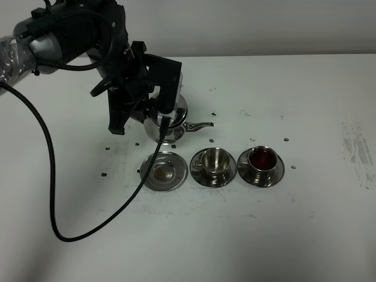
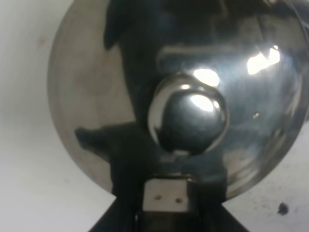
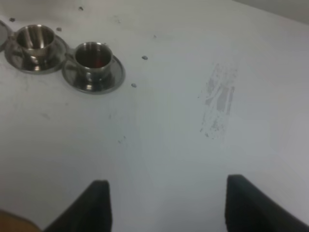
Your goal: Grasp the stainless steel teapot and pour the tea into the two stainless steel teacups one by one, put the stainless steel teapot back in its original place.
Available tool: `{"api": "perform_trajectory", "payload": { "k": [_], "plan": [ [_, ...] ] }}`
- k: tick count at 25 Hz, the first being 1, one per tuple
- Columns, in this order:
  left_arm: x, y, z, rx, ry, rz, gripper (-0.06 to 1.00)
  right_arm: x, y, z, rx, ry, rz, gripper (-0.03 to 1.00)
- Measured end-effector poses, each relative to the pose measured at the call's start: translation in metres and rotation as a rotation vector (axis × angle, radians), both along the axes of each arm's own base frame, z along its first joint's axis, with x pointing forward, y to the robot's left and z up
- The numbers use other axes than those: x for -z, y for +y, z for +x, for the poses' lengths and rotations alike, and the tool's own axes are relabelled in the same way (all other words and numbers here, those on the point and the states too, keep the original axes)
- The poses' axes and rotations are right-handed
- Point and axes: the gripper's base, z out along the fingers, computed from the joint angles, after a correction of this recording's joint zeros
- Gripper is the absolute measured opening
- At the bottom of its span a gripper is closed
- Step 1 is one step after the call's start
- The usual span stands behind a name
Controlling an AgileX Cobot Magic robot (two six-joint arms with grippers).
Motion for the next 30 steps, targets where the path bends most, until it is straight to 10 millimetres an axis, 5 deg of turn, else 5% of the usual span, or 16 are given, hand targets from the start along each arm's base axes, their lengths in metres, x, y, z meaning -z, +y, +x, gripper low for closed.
{"api": "perform_trajectory", "payload": {
  "k": [30],
  "plan": [
    [0.017,-0.010,0.016,0.406,-0.166,0.118,0.21,0.000,0.000,0.000,0.000,0.000,0.000,0.53]
  ]
}}
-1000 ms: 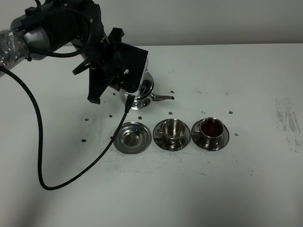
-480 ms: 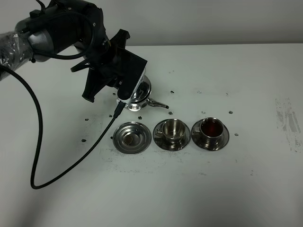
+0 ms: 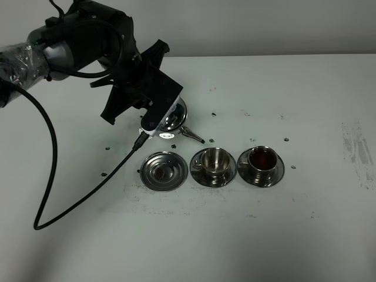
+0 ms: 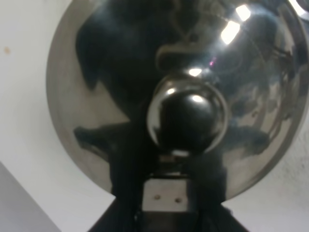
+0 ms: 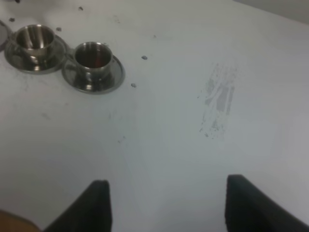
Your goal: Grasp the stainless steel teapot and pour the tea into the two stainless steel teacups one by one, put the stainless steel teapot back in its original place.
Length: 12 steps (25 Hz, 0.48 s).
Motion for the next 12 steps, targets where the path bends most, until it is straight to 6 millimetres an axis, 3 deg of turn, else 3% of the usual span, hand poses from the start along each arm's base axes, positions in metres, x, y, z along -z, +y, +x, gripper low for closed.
{"api": "perform_trajectory", "payload": {
  "k": [12],
  "plan": [
    [0.003,-0.012,-0.001,0.086,-0.041,0.020,0.21,0.000,0.000,0.000,0.000,0.000,0.000,0.53]
  ]
}}
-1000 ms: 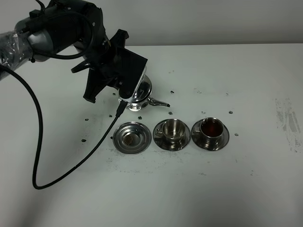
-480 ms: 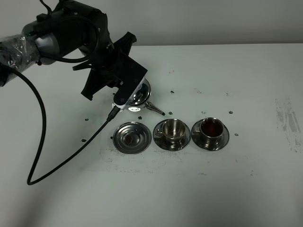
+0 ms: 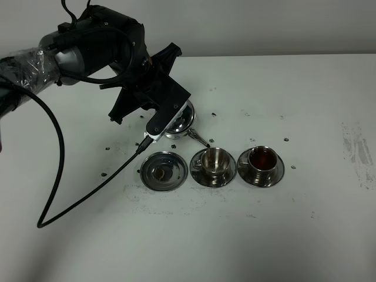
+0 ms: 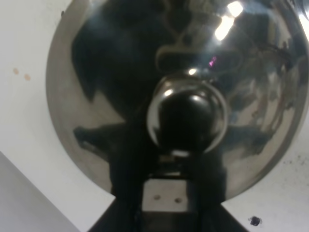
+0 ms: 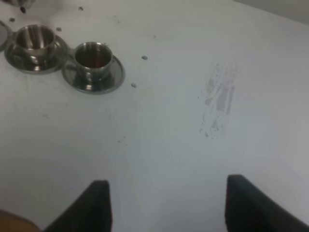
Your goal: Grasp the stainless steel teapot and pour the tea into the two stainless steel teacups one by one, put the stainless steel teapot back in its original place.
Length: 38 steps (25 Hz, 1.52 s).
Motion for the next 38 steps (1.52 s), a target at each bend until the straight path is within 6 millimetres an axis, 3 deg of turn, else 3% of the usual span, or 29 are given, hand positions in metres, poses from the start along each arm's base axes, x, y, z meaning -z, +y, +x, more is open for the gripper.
{"api": "perform_trajectory", "payload": {
  "k": [38],
  "plan": [
    [-0.002,-0.011,-0.003,0.126,-0.063,0.074,0.21,0.000,0.000,0.000,0.000,0.000,0.000,0.53]
  ]
}}
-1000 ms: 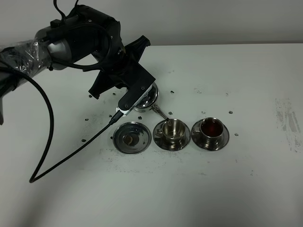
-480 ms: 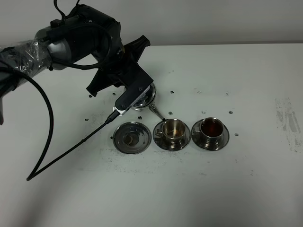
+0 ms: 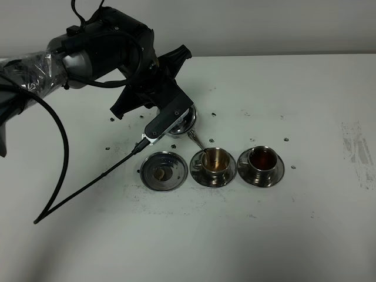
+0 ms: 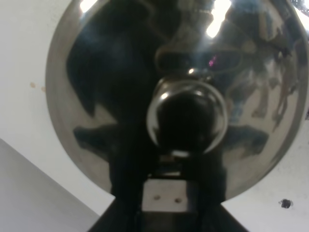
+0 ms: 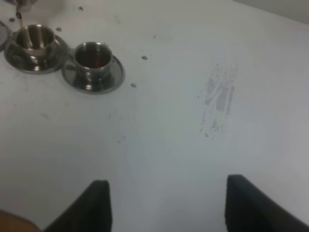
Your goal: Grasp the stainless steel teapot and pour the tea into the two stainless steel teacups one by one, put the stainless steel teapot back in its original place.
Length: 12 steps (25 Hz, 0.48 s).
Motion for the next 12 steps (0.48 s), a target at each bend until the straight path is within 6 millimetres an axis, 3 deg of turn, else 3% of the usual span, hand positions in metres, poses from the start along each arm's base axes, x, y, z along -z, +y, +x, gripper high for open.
{"api": "perform_trajectory", "payload": {
  "k": [12],
  "plan": [
    [-0.0011,-0.0030,0.0005,0.021,-0.030,0.010,0.21,0.0000,0.0001,0.0000,0.000,0.000,0.001,0.53]
  ]
}}
